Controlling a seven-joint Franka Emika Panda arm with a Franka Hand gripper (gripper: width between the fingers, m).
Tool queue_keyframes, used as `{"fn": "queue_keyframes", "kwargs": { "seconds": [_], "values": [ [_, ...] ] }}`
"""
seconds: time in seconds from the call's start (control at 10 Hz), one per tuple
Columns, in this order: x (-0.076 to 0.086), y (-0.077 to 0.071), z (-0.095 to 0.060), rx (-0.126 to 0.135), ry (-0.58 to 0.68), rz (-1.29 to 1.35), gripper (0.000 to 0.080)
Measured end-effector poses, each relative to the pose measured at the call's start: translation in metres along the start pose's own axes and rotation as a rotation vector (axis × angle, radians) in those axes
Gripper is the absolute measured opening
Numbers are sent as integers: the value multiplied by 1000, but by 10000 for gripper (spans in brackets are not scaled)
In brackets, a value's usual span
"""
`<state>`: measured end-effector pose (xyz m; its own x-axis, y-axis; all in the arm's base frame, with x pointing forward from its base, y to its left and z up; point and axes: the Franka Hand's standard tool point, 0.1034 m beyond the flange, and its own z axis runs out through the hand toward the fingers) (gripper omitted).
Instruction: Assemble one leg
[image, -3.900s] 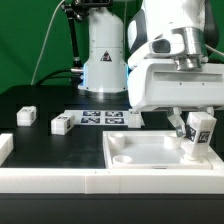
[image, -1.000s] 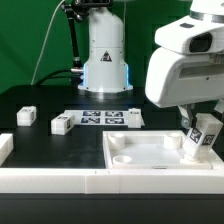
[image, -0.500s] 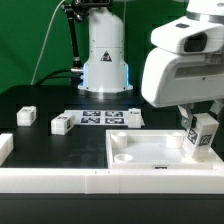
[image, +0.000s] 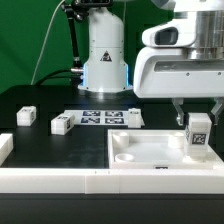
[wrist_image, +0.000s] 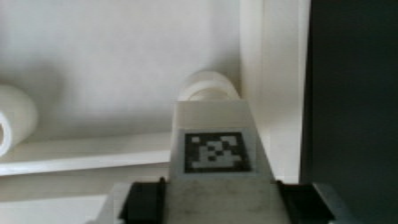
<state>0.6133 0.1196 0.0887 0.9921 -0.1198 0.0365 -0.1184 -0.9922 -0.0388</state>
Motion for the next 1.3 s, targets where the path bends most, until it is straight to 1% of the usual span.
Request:
{"fn": "queue_keyframes", "kwargs": {
  "seconds": [0.3,0.4,0.6,0.9,1.1,1.2,1.3],
  "values": [
    [1,3,0,11,5,356,294],
    [1,3,0,17,2,433,294],
    [4,3,1,48,21,720,294],
    [1,-6,3,64,0,998,294],
    [0,-8,3,79,-15,1108,294],
    [0,-8,3,79,-13,1063,379],
    [0,-8,3,79,-11,1011,574]
  ]
}}
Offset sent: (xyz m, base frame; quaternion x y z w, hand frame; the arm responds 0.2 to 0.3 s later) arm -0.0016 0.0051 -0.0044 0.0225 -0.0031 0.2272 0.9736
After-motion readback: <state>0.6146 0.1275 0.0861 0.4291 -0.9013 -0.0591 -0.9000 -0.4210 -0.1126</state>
